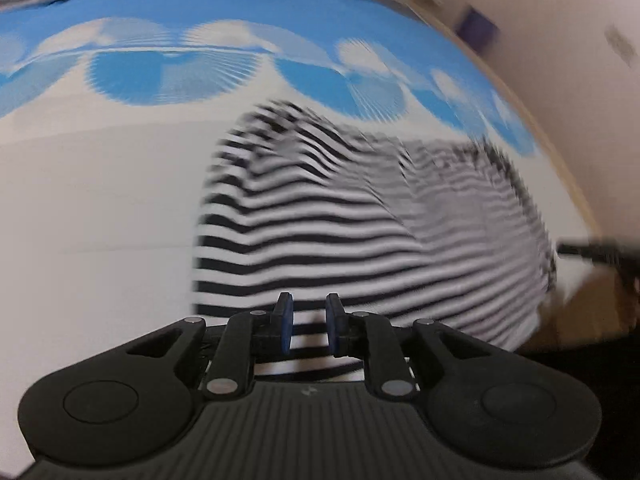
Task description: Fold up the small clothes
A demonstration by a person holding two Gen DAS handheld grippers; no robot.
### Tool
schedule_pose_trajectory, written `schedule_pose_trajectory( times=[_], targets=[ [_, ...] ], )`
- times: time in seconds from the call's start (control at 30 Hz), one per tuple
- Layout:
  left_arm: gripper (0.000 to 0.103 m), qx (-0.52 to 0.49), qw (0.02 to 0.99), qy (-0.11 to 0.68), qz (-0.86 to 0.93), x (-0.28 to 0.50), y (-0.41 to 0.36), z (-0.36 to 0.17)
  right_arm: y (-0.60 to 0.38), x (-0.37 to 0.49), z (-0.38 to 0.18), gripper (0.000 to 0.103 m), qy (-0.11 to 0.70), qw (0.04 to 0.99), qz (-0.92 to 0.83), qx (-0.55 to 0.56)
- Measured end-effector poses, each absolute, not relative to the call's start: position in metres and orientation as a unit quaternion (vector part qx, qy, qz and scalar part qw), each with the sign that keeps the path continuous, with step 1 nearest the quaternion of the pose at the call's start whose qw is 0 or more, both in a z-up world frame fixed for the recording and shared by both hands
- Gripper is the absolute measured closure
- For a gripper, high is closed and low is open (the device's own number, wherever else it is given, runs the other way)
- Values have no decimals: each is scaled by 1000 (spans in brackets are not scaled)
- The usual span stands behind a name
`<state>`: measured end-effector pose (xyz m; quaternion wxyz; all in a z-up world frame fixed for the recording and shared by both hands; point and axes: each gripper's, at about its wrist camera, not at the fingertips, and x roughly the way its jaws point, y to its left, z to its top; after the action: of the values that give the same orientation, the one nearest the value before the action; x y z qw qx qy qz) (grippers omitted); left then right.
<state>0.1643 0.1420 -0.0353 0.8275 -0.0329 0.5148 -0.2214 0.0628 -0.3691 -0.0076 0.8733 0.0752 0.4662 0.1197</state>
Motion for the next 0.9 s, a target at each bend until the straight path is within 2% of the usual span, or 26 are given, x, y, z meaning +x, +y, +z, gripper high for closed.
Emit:
schedule_pose_trajectory(
  times=[0.13,0.2,0.27,0.33,0.53,0.7,0.87,0.9],
  targets=[
    [85,28,815,535,-219,172,121,-54,-341,74,-49,79,548,827,126,-26],
    [84,53,810,552,-191,181,118,-68,-334,74,-54,79,555,821,128,-46],
    [75,67,807,573,-128,196,127,-78,-335,78,-50,78,556,822,121,-34],
    [75,31,820,567,-75,212,143,-72,-337,77,-41,78,538,834,119,-30],
    [71,-61,881,462,-78,242,156,-34,-342,84,-12,75,448,888,103,-3],
    [60,-29,884,455,-101,267,128,-44,-348,120,-12,65,410,912,25,-9],
    [62,4,880,465,-97,287,110,-60,-348,160,-20,61,400,916,-16,-6],
    [76,4,878,469,-91,294,110,-65,-347,166,-22,61,406,914,-17,-5]
  ],
)
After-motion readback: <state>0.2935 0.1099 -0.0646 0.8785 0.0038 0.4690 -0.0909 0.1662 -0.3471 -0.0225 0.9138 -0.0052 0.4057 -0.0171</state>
